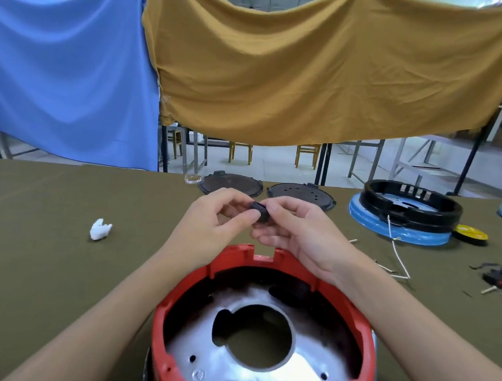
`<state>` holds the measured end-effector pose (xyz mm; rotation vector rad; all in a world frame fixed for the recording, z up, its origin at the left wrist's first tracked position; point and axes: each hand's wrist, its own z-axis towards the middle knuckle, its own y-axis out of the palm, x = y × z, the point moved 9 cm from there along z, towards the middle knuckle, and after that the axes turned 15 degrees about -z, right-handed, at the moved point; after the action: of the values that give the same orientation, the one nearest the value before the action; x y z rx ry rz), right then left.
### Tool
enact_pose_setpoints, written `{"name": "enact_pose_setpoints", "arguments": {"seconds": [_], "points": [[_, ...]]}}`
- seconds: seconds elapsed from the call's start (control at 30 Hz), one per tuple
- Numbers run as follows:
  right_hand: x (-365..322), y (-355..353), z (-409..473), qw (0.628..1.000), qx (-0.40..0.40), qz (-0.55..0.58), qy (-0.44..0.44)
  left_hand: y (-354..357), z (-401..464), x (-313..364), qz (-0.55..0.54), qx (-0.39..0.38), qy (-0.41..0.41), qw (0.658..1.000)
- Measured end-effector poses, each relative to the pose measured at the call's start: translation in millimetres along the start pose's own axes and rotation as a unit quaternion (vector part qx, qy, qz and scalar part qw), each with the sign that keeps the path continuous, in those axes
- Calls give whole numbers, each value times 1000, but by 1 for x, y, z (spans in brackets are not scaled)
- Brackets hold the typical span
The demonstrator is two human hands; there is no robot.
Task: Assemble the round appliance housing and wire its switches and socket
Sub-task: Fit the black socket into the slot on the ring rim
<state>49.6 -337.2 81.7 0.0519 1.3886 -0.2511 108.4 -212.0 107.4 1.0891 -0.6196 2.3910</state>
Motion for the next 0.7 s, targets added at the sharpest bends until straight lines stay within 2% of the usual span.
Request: {"name": "enact_pose_setpoints", "arguments": {"seconds": [0.13, 0.43, 0.7], "points": [[-2, 5, -1, 997, -5, -74, -14, 3, -2, -7, -60, -14, -60, 996], [-2, -1, -1, 998, 23, -63, -9, 5, -3, -10, -110, -21, -69, 991], [-5, -5, -2, 996, 43, -70, -21, 5, -4, -5, -98, -29, -53, 993]]}}
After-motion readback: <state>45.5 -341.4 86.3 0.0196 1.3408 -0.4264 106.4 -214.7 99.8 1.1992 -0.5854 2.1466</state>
